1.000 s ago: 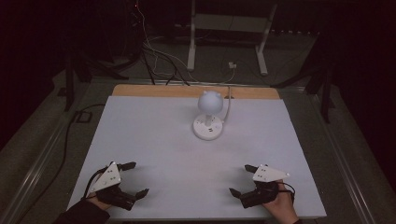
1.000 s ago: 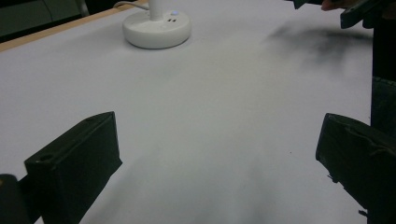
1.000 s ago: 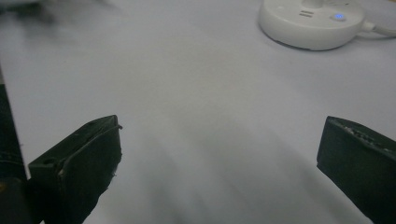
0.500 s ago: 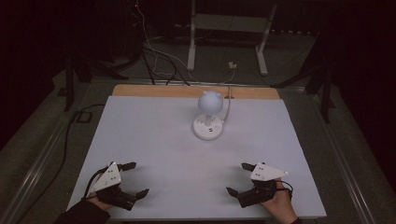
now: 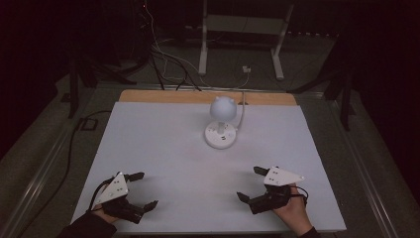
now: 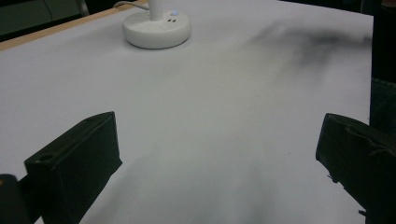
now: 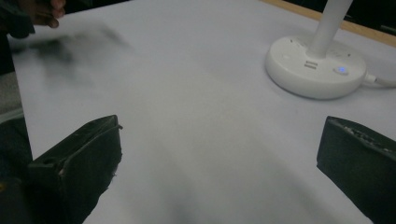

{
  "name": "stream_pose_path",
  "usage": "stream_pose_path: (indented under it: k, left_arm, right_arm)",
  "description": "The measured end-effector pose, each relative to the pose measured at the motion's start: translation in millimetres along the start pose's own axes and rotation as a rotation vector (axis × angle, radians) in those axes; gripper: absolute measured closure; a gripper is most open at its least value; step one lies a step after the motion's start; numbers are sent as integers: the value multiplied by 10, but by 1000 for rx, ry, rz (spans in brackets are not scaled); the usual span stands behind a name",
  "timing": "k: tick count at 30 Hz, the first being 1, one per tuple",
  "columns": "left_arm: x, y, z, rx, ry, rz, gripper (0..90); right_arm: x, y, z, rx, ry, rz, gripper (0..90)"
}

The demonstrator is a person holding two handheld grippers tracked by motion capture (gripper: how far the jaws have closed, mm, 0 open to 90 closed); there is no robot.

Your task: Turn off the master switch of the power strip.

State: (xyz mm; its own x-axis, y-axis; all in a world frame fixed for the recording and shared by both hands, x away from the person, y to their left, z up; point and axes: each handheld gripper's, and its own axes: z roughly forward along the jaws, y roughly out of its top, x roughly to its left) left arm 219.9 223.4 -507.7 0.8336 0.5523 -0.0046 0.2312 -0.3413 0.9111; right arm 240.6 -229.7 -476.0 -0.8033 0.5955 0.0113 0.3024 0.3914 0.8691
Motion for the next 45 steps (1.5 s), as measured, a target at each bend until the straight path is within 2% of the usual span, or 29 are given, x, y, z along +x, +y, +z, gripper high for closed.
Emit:
stream_pose_path:
  k: [15, 21, 28, 32, 45]
  left_arm:
    - [5, -1, -7, -5, 1, -3, 2]
    - [4, -1, -8, -5, 0, -3, 3]
    - [5, -1, -9, -6, 1, -4, 3]
    - [3, -1, -11, -5, 2, -4, 3]
    - [3, -1, -12, -5, 0, -2, 3]
  right_arm:
    - [-73, 252, 30, -39, -21, -4, 3]
    - [-141, 334, 61, -50, -32, 2, 3]
    - [-252, 453, 83, -68, -68, 10, 3]
    - [-315, 510, 126, -68, -88, 17, 3]
    - [-410, 628, 341, -53, -102, 33, 3]
